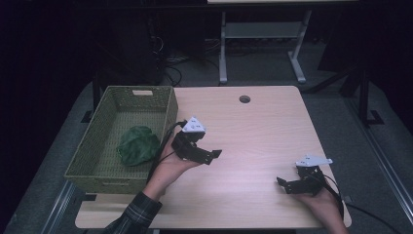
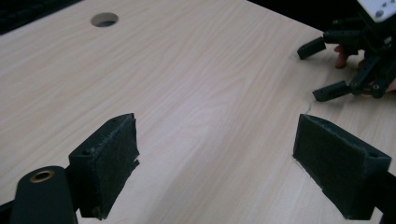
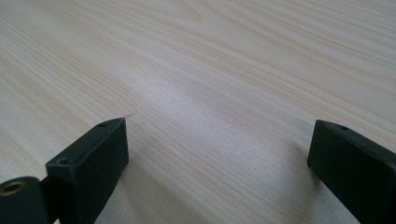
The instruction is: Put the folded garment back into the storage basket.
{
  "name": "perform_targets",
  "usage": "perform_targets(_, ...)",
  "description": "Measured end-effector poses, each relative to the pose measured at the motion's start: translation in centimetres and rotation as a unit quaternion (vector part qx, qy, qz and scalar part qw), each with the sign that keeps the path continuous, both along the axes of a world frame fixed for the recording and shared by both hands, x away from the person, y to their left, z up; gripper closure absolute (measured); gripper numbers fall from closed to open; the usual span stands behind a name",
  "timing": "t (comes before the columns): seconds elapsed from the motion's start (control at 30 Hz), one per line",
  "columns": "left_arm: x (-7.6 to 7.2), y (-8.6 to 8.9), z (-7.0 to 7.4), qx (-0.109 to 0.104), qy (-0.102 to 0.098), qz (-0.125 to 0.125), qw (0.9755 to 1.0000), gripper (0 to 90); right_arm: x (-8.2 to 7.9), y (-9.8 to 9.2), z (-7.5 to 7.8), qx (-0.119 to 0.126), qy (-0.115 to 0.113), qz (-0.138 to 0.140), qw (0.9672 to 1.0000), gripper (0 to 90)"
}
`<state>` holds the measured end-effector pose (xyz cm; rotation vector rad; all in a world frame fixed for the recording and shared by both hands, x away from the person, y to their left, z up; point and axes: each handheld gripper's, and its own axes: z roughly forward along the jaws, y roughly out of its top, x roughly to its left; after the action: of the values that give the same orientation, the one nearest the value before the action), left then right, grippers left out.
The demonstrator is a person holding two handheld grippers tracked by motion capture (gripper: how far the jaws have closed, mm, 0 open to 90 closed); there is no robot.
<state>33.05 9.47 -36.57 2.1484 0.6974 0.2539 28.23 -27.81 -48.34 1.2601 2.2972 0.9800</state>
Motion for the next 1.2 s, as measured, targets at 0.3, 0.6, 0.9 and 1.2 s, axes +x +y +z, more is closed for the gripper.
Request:
perform_targets(0.3, -0.4, -2.1, -4.1, 0.017, 0.013, -0.019, 0.9996, 13.1, 0.0, 0.0, 0.0, 0.001, 0.0, -0.001, 1.0, 5.0)
perform_targets(0.6, -0.3, -2.5, -7.4, 0.033, 0.017, -0.015, 0.9992, 13.0, 0.0, 0.0, 0.0, 0.001, 0.0, -0.001, 1.0, 5.0)
perform_targets(0.9, 0.2, -2.2, -9.6, 0.047, 0.016, 0.0, 0.9988, 12.9, 0.0, 0.0, 0.0, 0.001, 0.0, -0.001, 1.0, 5.0)
perform_targets(1.2, 0.5, -1.8, -11.0, 0.061, 0.015, 0.01, 0.998, 12.7, 0.0, 0.0, 0.0, 0.001, 0.0, -0.001, 1.0, 5.0)
